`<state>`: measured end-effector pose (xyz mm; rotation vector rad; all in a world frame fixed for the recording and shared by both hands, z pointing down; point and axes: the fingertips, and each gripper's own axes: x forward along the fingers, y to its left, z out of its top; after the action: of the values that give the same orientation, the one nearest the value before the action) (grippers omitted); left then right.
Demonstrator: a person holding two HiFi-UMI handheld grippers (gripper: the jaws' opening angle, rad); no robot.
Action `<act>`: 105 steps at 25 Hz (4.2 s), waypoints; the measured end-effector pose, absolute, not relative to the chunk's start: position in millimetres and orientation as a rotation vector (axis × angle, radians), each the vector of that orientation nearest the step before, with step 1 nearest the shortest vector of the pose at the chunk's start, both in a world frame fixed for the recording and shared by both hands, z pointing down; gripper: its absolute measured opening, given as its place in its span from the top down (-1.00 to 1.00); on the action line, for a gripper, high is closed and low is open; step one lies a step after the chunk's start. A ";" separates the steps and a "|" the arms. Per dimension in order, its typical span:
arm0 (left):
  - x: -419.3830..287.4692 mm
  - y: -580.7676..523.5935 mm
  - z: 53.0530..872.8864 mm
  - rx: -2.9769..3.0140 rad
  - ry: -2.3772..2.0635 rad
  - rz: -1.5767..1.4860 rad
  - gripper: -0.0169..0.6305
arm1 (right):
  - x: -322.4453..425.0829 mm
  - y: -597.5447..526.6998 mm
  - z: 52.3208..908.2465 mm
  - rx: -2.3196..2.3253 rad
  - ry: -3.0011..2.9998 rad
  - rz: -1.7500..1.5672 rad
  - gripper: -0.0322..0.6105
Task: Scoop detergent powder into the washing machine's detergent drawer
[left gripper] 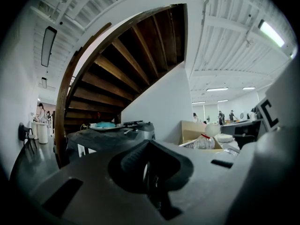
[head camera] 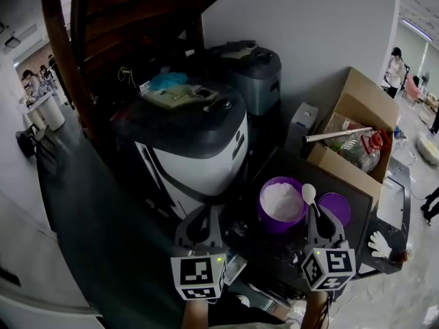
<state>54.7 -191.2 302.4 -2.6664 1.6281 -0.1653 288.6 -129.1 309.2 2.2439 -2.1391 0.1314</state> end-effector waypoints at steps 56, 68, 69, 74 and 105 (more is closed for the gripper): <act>133.0 -290.7 413.7 -2.952 1.253 -0.613 0.94 | 281.7 -228.0 445.5 1.514 -1.838 0.624 0.83; 134.1 -291.4 419.5 -2.968 1.241 -0.626 0.94 | 270.7 -223.8 449.5 1.421 -1.860 0.685 0.83; 133.9 -291.3 419.5 -2.969 1.242 -0.626 0.94 | 270.1 -223.1 449.8 1.412 -1.862 0.689 0.83; 132.5 -290.9 420.0 -2.970 1.246 -0.625 0.94 | 264.4 -221.5 450.2 1.380 -1.882 0.710 0.83; 127.6 -284.4 416.2 -2.962 1.252 -0.606 0.94 | 257.7 -211.1 437.7 1.456 -2.051 0.991 0.83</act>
<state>127.6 -284.4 416.2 -2.9624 1.2517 -0.6059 257.7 -211.1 437.7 1.4563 -2.0511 0.9913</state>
